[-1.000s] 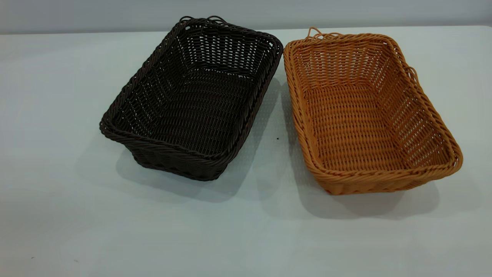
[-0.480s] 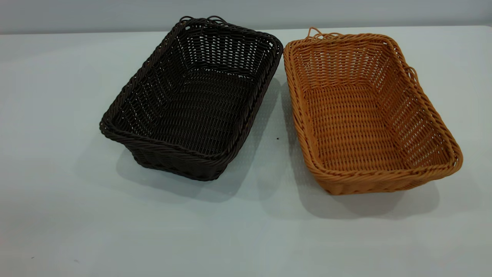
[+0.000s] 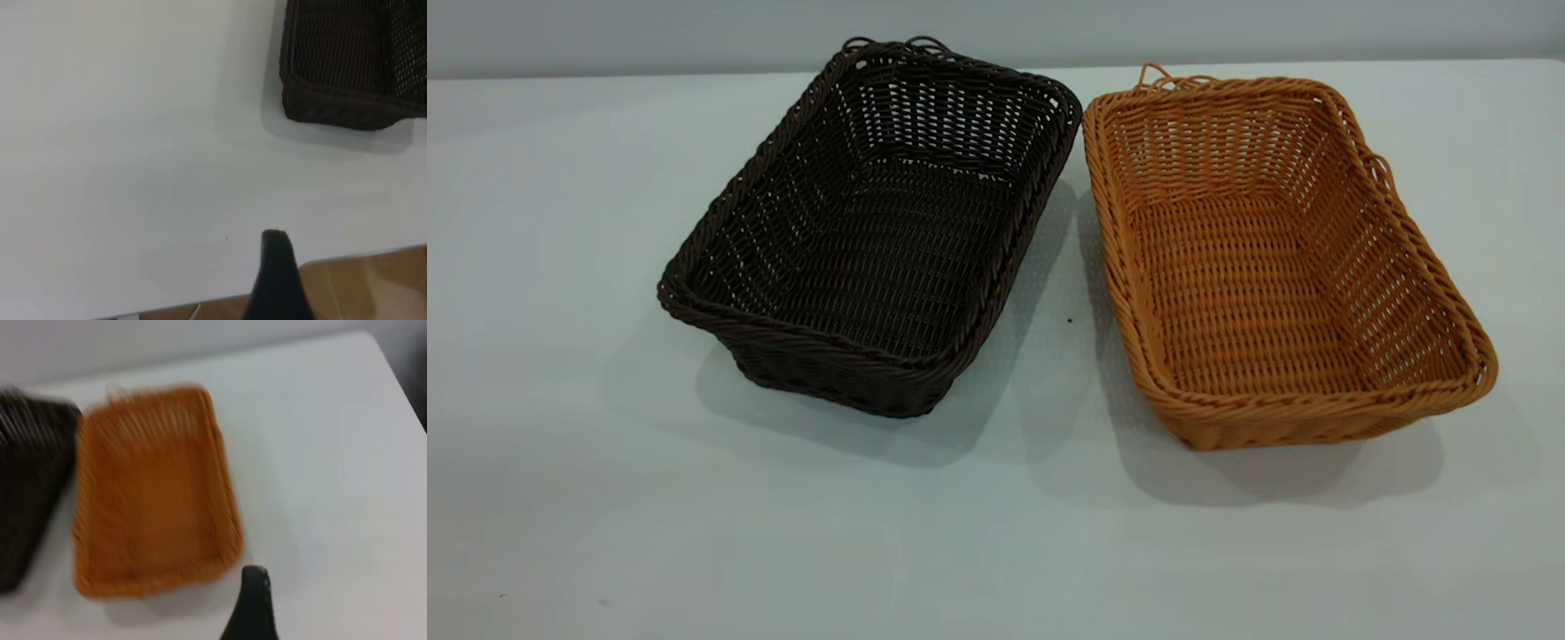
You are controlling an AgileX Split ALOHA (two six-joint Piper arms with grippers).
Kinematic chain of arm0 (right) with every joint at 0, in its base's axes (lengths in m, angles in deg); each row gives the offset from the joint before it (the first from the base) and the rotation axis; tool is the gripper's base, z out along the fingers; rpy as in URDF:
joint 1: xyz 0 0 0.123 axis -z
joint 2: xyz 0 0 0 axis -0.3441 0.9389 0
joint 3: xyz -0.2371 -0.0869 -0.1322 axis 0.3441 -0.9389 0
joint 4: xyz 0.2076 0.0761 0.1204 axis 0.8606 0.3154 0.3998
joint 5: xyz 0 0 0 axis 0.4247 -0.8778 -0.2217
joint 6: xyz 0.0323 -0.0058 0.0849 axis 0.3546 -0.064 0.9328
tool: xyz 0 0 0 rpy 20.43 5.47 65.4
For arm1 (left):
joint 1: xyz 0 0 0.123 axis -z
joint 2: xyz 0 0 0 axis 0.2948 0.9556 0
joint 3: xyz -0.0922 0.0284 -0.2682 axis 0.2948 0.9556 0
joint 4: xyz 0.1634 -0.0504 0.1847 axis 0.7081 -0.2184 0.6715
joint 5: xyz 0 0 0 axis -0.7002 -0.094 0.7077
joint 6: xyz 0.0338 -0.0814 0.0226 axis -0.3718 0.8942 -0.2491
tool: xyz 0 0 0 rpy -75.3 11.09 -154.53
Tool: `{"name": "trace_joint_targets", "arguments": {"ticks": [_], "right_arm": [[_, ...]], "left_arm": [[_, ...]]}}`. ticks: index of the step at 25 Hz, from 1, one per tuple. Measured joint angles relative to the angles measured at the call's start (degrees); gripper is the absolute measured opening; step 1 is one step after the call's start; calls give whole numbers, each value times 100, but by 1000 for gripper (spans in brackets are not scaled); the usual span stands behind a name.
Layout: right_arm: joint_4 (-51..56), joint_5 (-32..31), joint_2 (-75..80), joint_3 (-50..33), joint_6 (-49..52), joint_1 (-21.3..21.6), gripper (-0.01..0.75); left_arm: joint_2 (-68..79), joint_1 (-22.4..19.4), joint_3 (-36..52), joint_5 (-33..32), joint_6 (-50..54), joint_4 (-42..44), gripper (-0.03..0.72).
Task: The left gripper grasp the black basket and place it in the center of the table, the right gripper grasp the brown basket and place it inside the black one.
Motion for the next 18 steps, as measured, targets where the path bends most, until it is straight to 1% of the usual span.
{"name": "trace_joint_targets", "arguments": {"ticks": [3,6,9,14,16,18], "right_arm": [[87,166,214,423,154,-5,565],[150,264,842,758,181,-5,565],[162,434,1542,812,181,-5,565],[162,663,2580,812,114,-5,565],[168,767,2874,812,66,-5,565],[179,890,3134,812,68,-5,565]], "left_arm": [[1037,0,-419,387,35,0,488],[2215,0,-740,966,30,0,488],[3458,0,-1011,1737,-124,0,488],[5534,0,-1686,2752,-351,0,488],[6306,0,-1990,3074,-378,0,488],[7055,64,-2294,3255,-396,0,488]]}}
